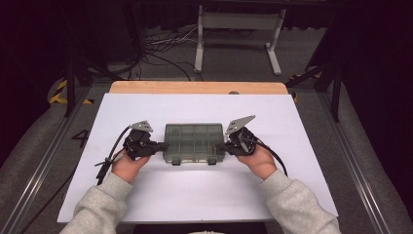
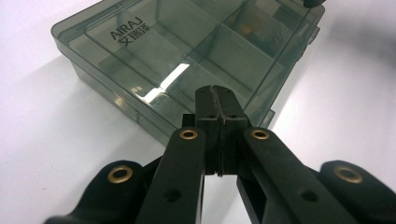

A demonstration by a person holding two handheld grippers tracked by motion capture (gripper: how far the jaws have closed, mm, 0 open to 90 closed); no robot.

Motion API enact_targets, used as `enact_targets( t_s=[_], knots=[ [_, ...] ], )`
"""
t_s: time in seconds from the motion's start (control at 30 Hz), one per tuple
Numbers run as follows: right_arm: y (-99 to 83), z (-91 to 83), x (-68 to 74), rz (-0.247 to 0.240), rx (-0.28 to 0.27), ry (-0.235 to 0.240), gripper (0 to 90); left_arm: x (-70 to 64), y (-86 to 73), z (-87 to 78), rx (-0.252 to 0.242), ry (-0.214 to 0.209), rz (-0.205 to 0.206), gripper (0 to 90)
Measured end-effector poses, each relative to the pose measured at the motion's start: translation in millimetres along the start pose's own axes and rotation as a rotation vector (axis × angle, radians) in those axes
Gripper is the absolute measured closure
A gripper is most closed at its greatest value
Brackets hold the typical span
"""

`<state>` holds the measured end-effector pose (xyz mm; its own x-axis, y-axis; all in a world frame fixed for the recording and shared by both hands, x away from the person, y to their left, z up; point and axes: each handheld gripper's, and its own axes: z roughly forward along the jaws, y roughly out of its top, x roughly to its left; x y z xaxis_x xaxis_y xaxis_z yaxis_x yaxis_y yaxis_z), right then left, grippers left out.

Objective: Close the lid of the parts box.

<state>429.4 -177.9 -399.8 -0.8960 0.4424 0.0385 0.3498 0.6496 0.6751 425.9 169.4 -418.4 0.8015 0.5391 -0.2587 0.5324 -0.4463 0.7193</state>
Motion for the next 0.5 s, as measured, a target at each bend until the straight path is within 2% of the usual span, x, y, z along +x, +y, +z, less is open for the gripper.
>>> enact_targets(
  t_s=[0.23,0.3,0.33,0.37,0.47,0.5],
  knots=[
    [-4.1,0.2,1.7,0.010,-0.026,-0.012,90.0,-1.4,-2.4,2.1,-0.021,0.008,0.010,89.3],
    [-5.3,0.3,1.4,0.014,-0.034,-0.012,90.0,-2.3,-2.3,4.1,-0.020,-0.002,0.012,89.4],
    [-5.6,0.4,1.6,0.019,-0.037,-0.010,90.0,-4.1,-2.0,9.7,0.010,-0.004,0.020,89.4],
    [-5.7,2.8,2.0,0.021,-0.013,-0.007,90.0,-5.4,-2.6,11.3,0.003,-0.003,0.032,89.5],
    [-7.2,4.8,4.2,0.004,-0.021,-0.021,90.0,-7.3,-3.0,11.5,-0.007,0.023,0.037,89.5],
    [-7.6,4.8,4.9,-0.002,-0.023,-0.028,90.0,-5.7,-3.9,10.6,-0.013,0.026,0.024,89.5]
  ],
)
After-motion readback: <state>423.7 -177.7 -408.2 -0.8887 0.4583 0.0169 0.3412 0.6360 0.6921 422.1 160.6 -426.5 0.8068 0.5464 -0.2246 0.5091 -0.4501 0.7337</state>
